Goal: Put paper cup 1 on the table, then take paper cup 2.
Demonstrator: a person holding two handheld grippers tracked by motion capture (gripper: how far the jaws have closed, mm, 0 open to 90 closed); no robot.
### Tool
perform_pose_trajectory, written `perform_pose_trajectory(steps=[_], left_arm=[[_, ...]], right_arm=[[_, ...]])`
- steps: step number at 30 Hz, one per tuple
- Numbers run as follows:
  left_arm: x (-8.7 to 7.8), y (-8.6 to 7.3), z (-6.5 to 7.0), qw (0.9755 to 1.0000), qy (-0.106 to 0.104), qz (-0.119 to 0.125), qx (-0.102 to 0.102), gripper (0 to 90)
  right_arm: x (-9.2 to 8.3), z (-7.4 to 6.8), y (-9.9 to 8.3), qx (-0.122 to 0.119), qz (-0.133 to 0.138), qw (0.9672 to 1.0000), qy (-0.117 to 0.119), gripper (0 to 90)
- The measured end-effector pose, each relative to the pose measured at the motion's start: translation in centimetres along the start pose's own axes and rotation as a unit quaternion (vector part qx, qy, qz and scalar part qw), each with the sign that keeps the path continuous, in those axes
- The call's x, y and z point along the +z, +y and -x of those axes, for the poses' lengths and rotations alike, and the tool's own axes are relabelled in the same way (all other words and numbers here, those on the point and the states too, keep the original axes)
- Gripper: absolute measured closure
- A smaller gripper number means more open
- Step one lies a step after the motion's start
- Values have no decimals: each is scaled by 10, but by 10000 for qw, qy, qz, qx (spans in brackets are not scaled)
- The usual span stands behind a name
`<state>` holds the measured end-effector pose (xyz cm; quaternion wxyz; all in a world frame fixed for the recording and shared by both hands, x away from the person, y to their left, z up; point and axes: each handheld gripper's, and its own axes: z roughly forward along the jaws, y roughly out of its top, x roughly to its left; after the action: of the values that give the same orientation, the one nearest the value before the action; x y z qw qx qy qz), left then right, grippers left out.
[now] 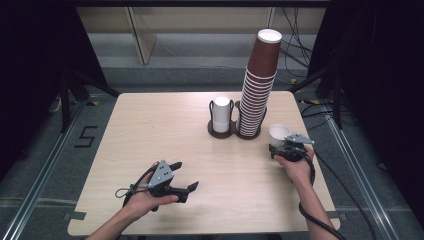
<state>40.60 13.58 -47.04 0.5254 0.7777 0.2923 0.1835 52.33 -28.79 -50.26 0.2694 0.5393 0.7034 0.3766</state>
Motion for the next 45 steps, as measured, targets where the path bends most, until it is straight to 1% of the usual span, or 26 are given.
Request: perform_pose_trajectory(steps=[1, 2, 3, 4, 7, 10, 11, 14, 15, 16, 17, 21, 24, 25, 26, 29, 30, 33, 34, 35, 38, 40, 42, 43, 44, 45], left_arm=[[0, 0, 0, 10000, -18, 11, 7, 128], [1, 0, 0, 10000, -18, 16, 2, 128], [2, -1, 1, 10000, -34, 45, -7, 127], [2, -1, 1, 10000, -51, 46, -22, 127], [2, -2, 0, 10000, -49, 47, -17, 127], [2, -1, 0, 10000, -9, 20, -25, 126], [3, -1, -1, 9999, -31, 92, -55, 125], [3, 1, -1, 9998, -62, 140, -94, 122], [3, 1, -1, 9998, -68, 165, -100, 120], [4, 2, -2, 9998, -75, 177, -103, 119], [4, 3, -2, 9997, -75, 205, -119, 118], [6, 5, -4, 9994, -76, 293, -147, 114], [8, 5, -5, 9990, -85, 379, -214, 114], [7, 5, -5, 9992, -43, 330, -221, 114], [7, 5, -5, 9992, -29, 319, -228, 114], [7, 4, -5, 9990, -61, 382, -217, 113], [6, 5, -4, 9992, -20, 345, -199, 112], [4, 7, -4, 9990, -17, 400, -194, 111], [5, 7, -4, 9987, -51, 463, -207, 110], [4, 7, -4, 9990, -24, 416, -188, 108], [6, 10, -7, 9989, -1, 449, -149, 105], [8, 14, -8, 9986, 6, 505, -183, 101], [13, 19, -9, 9984, -12, 535, -159, 97], [17, 22, -8, 9981, -36, 591, -171, 95], [20, 26, -8, 9980, -46, 608, -142, 92], [23, 29, -7, 9980, -38, 617, -124, 91]], right_arm=[[0, 0, -1, 23, -63, 10000, 27, 239], [0, 0, -1, 23, -63, 10000, 27, 239], [0, 2, -1, -87, 0, 10000, 16, 210], [-1, 2, 0, -75, -84, 9999, -11, 176], [-3, 3, -1, -93, -91, 9999, -84, 106], [-8, 2, -1, -26, -130, 9999, -1, 65], [-9, 1, -2, -3, -73, 10000, -11, 49], [-13, 1, -4, -83, -114, 9999, -26, 24], [-16, -1, -6, 19, -88, 10000, 15, 15], [-19, -1, -7, 22, -108, 9999, 7, 8], [-21, -1, -9, 7, -22, 10000, 4, 5], [-30, -4, -16, -44, -13, 10000, -41, 5], [-35, -6, -19, -59, 164, 9998, -14, 5], [-39, -10, -19, 121, 114, 9999, -43, 5], [-40, -7, -18, -46, 191, 9998, -15, 5], [-48, -10, -17, -96, 288, 9995, 34, 5], [-53, -11, -16, -69, 271, 9996, 19, 5], [-65, -14, -14, -163, 431, 9989, 36, 5], [-71, -18, -13, 39, 473, 9989, 36, 5], [-74, -16, -10, -148, 541, 9984, 57, 5], [-83, -19, -3, -233, 676, 9974, 53, 5], [-88, -22, 4, -229, 825, 9962, 147, 5], [-90, -24, 10, -380, 894, 9952, 96, 5], [-92, -25, 15, -481, 995, 9938, 111, 5], [-94, -28, 18, -365, 1005, 9942, 146, 5], [-96, -29, 22, -392, 1039, 9936, 204, 5]])
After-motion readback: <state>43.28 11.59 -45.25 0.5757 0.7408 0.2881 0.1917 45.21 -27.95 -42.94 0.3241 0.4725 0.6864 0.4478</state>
